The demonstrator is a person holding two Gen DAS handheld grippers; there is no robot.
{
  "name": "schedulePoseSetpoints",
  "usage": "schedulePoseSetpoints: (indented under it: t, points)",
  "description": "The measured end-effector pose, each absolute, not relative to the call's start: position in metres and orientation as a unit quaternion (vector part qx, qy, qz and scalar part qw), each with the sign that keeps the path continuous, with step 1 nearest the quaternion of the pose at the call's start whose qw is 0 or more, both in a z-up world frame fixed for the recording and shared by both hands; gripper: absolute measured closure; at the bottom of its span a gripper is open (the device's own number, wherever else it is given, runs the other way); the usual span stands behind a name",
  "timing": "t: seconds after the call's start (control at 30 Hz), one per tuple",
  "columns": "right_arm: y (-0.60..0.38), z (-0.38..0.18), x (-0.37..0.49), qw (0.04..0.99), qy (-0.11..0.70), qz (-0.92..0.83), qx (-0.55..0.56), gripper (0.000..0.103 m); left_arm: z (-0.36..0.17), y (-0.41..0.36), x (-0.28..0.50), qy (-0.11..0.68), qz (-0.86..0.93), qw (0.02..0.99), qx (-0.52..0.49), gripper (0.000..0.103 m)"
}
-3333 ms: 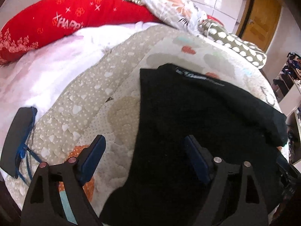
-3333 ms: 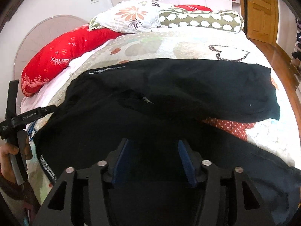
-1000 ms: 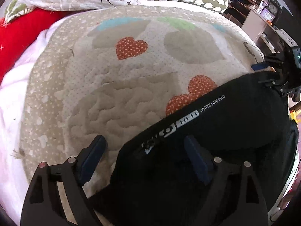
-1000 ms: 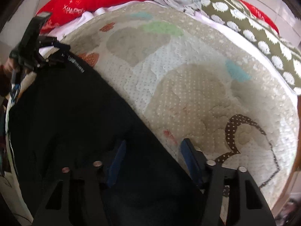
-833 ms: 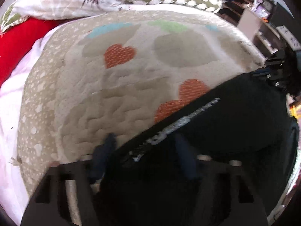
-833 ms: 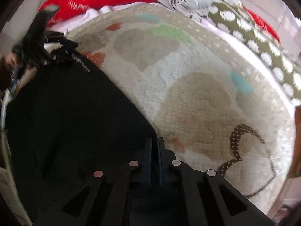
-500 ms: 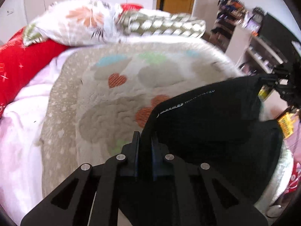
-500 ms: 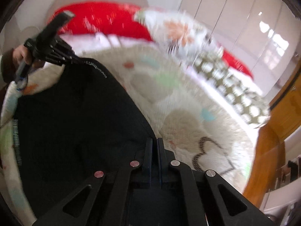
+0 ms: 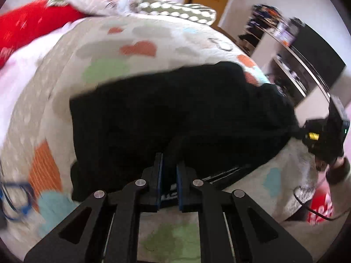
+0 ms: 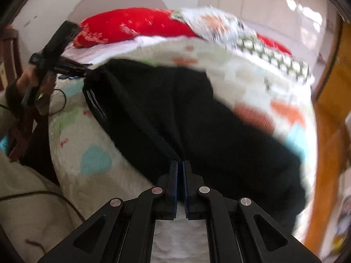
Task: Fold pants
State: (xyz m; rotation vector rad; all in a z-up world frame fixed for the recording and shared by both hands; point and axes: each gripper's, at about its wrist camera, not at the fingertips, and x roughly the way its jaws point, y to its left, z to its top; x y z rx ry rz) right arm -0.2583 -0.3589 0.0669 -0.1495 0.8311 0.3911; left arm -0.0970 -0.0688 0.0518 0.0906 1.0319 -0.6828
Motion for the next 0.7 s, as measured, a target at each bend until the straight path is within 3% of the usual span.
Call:
schedulePoseSetpoints:
  t: [0.27,0.43,0.5,0.53,0.57,0.6,0.7]
  points:
    - [-0.367,0.079,-0.276,0.902,0.386,0.193,-0.031,0.1,0.058,-0.053,-0.134,0.479,-0.321,0.817,0.021,0.095]
    - [-0.367,0.057,-0.27,0.898,0.402,0.177,-0.017,0.094,0.05,-0.055,-0.134,0.489,-0.305,0.816,0.033,0.086]
    - [-0.364,0.066,-0.269,0.895,0.409,0.18,-0.007,0.082,0.061,-0.048,-0.131,0.498,-0.292,0.816,0.029,0.057]
    - [-0.362,0.071,-0.269,0.894,0.406,0.189,-0.003,0.077,0.069,-0.042,-0.13,0.496,-0.289,0.819,0.023,0.037]
    - [-0.358,0.078,-0.27,0.895,0.398,0.202,-0.001,0.066,0.084,-0.031,-0.132,0.478,-0.286,0.83,0.012,0.028]
    - [-0.352,0.085,-0.272,0.898,0.384,0.214,-0.001,0.056,0.095,-0.025,-0.134,0.467,-0.278,0.839,0.01,0.027]
    - [-0.322,0.102,-0.268,0.897,0.348,0.273,-0.002,0.053,0.118,-0.003,-0.13,0.453,-0.245,0.857,-0.004,0.021]
